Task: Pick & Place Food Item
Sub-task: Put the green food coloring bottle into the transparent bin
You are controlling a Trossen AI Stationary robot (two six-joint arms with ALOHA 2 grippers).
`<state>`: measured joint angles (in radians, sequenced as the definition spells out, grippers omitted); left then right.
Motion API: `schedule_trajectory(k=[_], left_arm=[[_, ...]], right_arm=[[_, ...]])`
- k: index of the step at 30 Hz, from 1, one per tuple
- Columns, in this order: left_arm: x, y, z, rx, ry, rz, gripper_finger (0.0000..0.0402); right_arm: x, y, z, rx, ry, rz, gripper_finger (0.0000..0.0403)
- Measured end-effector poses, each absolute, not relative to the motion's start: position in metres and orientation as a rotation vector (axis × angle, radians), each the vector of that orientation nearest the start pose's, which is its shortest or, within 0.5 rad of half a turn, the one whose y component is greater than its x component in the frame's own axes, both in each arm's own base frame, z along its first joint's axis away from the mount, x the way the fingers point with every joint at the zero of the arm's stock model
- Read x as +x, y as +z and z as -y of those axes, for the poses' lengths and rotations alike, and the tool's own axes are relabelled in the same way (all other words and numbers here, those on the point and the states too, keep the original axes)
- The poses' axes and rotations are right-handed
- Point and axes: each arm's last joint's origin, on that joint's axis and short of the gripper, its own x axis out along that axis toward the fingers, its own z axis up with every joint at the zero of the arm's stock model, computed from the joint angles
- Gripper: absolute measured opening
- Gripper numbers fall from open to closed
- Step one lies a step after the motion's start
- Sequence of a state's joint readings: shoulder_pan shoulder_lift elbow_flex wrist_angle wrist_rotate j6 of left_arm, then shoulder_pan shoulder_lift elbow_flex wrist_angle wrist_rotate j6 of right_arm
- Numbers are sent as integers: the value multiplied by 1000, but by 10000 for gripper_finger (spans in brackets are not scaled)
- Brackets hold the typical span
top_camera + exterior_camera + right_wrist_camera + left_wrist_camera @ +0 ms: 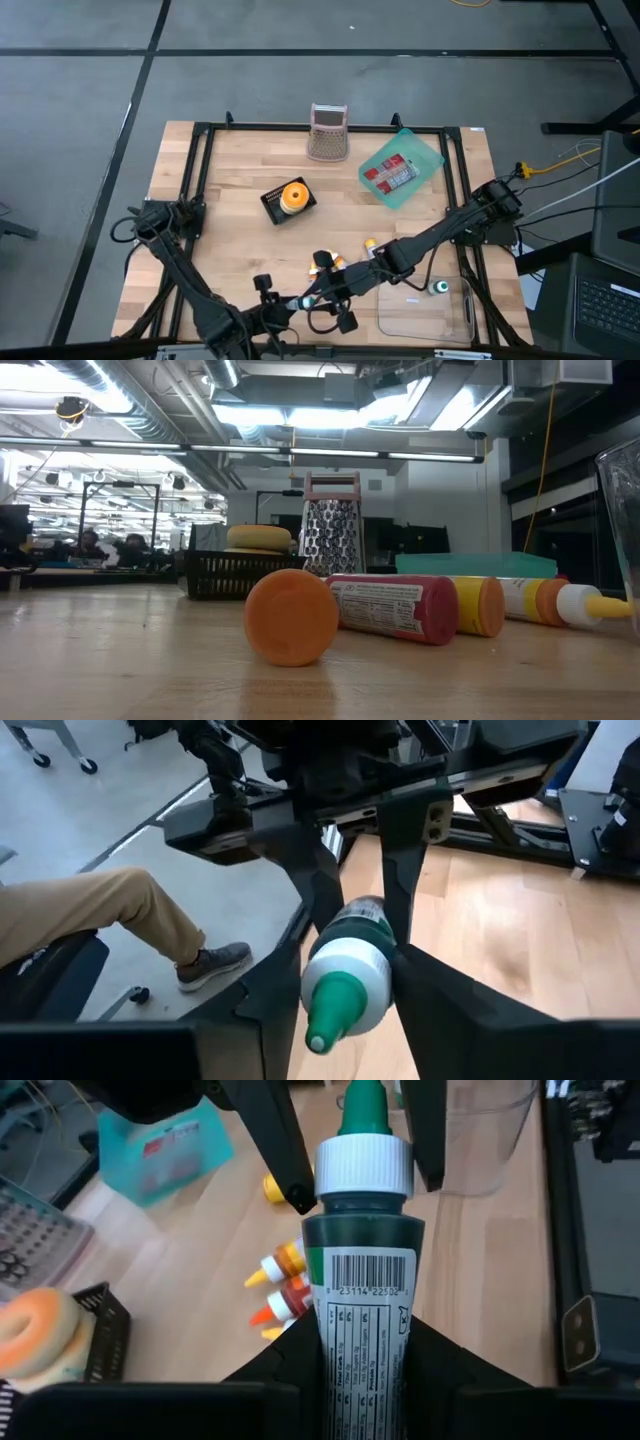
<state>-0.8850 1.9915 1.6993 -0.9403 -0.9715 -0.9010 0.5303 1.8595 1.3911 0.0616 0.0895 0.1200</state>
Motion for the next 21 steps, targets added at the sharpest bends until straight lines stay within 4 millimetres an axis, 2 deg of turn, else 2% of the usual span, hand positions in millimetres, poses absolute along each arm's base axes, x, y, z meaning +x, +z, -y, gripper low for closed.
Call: schedule_trajectory(k=[6,14,21], left_arm=[[273,251,300,137,392,-605,84],[262,251,305,143,395,-595,84],[264,251,303,143,409,-583,84]], right_arm=[[371,262,-215,-6,407,-416,149],[369,260,-216,-13,434,-454,161],[369,261,-216,-7,440,-439,170]])
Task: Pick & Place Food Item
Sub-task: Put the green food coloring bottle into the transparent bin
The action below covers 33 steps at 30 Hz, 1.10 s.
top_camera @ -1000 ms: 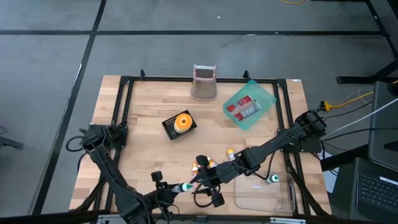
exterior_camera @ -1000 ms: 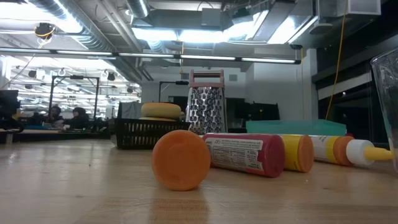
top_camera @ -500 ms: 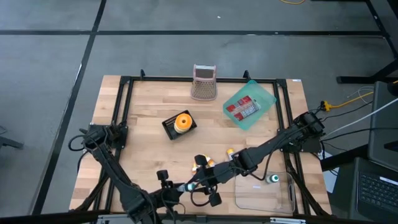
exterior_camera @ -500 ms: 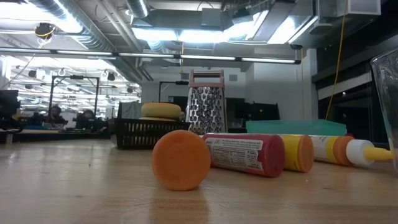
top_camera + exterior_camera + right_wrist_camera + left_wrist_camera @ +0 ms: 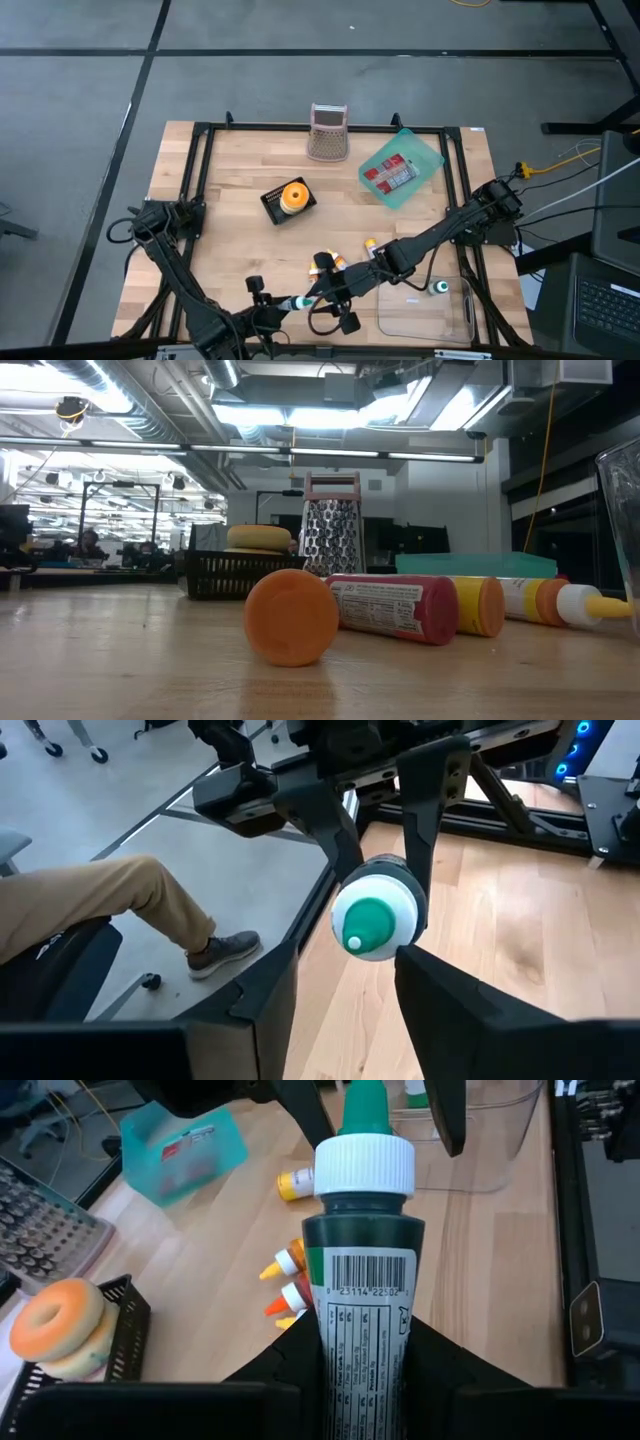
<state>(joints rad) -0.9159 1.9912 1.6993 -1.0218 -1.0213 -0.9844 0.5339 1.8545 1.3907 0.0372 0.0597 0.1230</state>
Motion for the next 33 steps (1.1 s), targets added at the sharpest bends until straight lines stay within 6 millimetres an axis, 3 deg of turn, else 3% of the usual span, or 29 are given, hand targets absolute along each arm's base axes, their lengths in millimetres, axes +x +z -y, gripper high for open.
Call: schedule_trajectory(k=[13,23,33], left_arm=[[271,252,300,131,404,-592,84],[268,251,302,131,391,-609,84],[267,251,303,130,391,-601,84]], right_arm=[[372,266,-215,-6,371,-382,176],[370,263,-216,-9,413,-419,176],[370,262,-215,-12,411,-435,130]])
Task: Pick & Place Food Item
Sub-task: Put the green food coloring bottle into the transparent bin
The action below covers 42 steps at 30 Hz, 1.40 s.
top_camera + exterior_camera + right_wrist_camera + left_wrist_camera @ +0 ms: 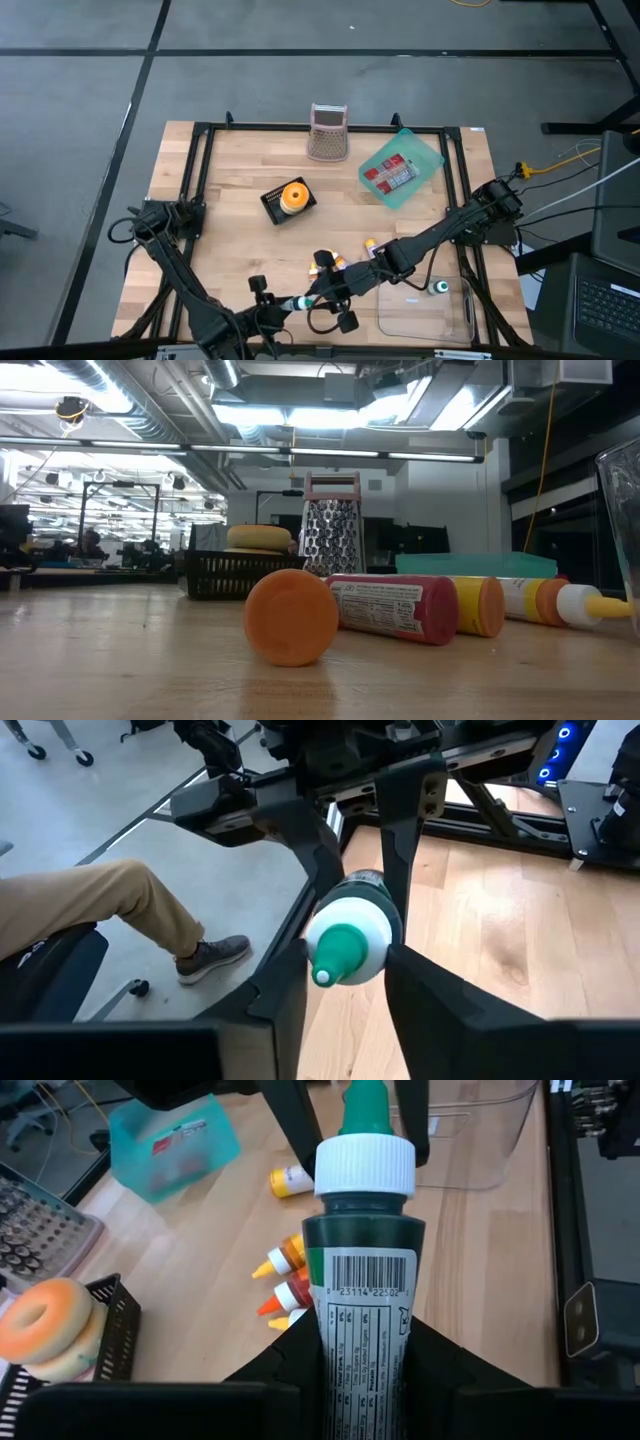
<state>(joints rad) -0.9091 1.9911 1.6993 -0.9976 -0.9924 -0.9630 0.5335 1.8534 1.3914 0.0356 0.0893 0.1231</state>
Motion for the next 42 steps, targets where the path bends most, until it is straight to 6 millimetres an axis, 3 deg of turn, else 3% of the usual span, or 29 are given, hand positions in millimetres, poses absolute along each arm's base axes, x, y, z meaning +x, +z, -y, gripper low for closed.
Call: schedule_trajectory(k=[15,25,42], left_arm=[[267,251,303,130,392,-602,84],[267,251,303,122,386,-616,83],[264,250,303,125,390,-622,83]], right_arm=[[370,262,-216,-10,415,-430,124],[370,263,-216,-8,413,-421,143],[368,264,-216,-6,438,-430,105]])
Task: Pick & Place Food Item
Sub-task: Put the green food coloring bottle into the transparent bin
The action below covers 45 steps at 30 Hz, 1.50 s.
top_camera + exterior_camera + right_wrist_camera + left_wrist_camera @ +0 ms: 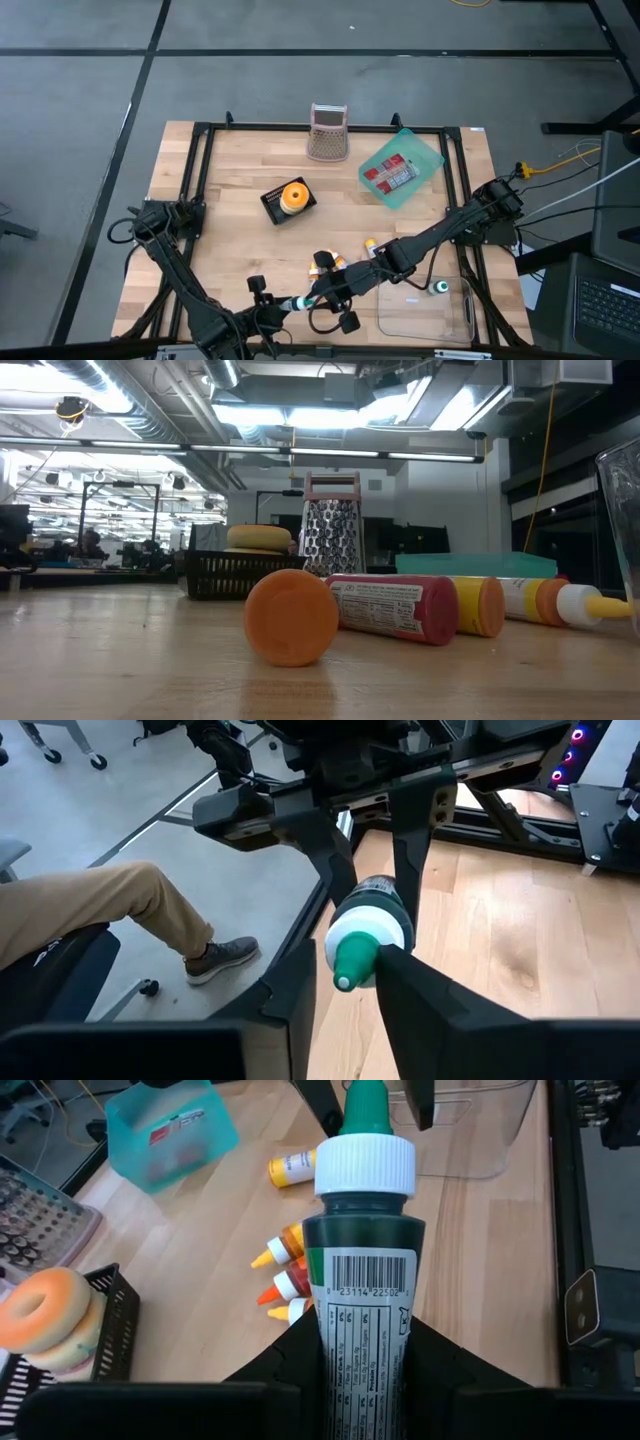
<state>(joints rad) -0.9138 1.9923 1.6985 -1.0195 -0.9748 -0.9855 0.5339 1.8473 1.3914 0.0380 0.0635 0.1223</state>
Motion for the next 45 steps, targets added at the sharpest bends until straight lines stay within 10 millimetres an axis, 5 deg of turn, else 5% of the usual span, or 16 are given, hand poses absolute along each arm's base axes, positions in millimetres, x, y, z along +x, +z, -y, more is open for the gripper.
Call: schedule_trajectory(k=[14,23,31,37,45], left_arm=[[264,250,304,116,387,-621,83],[264,250,304,116,386,-623,85],[263,251,308,102,373,-598,159],[257,272,321,103,349,-511,223],[238,296,345,168,322,-337,238]], right_arm=[[368,264,-215,-7,434,-431,40],[369,264,-214,-9,430,-431,35],[369,264,-214,-10,420,-428,35],[369,263,-214,-13,419,-444,31],[368,262,-213,-17,417,-456,31]])
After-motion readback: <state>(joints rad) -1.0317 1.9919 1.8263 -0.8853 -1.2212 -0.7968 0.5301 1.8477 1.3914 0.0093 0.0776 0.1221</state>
